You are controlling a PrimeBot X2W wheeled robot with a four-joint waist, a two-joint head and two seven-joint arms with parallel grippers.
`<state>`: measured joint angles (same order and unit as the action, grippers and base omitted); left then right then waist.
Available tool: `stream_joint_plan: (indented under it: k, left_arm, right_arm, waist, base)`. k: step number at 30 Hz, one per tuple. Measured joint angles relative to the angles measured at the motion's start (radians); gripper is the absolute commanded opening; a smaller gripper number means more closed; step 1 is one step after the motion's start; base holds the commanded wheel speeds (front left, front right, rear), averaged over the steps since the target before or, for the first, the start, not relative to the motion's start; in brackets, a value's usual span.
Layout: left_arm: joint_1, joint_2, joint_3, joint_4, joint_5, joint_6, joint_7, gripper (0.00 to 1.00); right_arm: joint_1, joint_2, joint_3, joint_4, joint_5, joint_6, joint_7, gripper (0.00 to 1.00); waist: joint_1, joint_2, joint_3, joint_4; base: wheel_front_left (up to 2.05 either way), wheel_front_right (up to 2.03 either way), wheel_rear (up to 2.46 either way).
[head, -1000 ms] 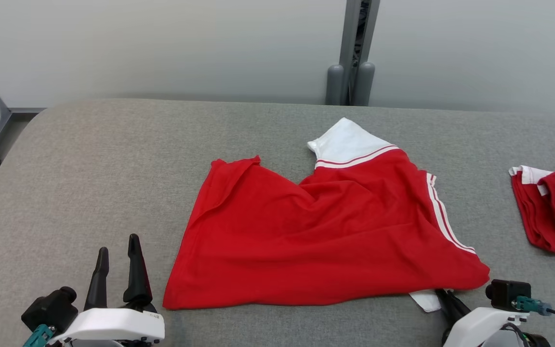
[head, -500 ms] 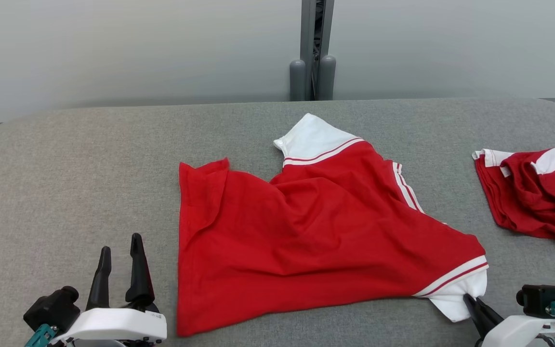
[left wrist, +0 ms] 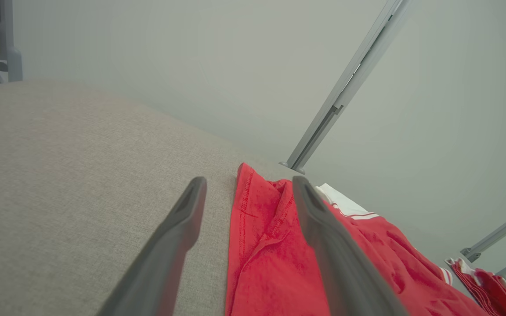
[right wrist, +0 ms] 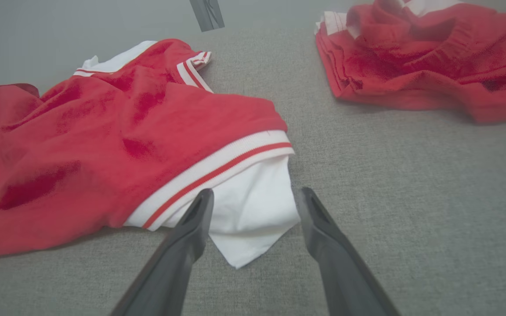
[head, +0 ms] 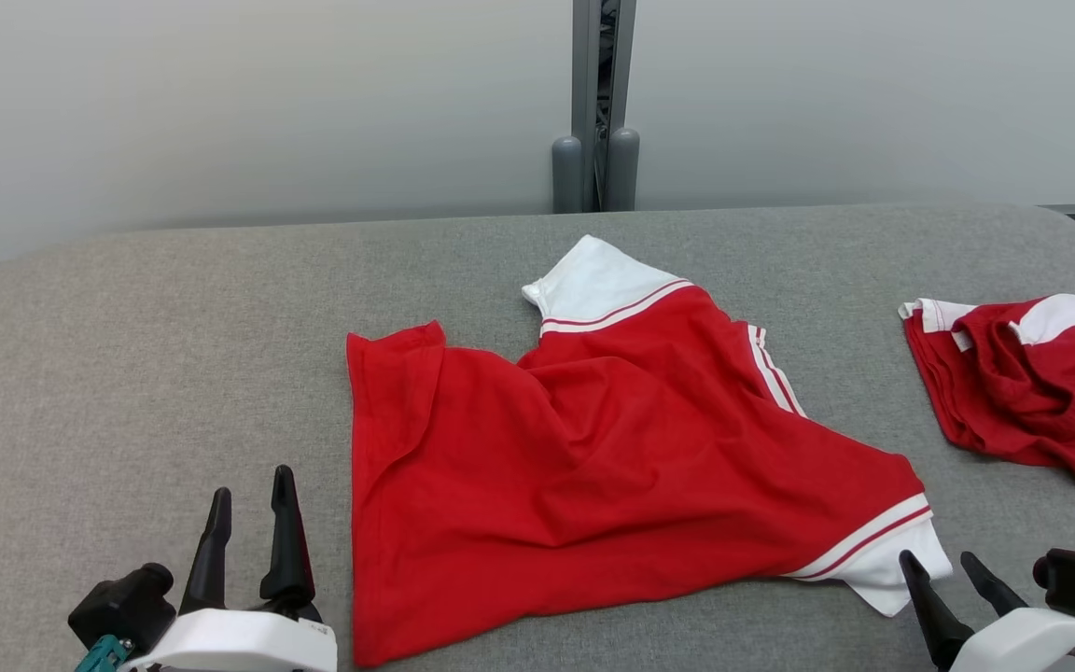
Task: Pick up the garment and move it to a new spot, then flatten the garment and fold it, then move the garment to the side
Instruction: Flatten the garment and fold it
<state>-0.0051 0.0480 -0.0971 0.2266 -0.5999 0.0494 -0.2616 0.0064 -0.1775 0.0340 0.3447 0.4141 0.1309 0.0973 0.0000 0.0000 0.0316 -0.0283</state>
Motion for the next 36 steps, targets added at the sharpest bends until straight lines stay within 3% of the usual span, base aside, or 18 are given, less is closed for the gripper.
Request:
stream_joint_plan:
  k: [10,23,36]
  left_arm:
    - [0.048,0.018,-0.021,-0.022,0.035,0.006,0.015,1.00]
    - [0.111,0.051,-0.043,-0.136,0.067,0.055,0.059,1.00]
    - [0.164,0.060,-0.061,-0.162,0.086,0.080,0.072,1.00]
  right_arm:
    - [0.036,0.006,-0.073,-0.151,-0.045,0.000,-0.016,1.00]
    - [0.043,0.063,-0.118,-0.367,-0.146,0.000,-0.064,1.00]
    - [0.076,0.110,-0.117,-0.357,-0.186,0.000,-0.131,1.00]
  waist:
    - [0.0000,0.0000,-0.044,-0.018]
    - [0.0001,0.0000,-0.087,-0.026]
    - [0.0000,0.0000,-0.114,-0.012]
  base:
    - [0.00,0.00,0.00]
    - [0.00,0.00,0.00]
    - [0.00,0.00,0.00]
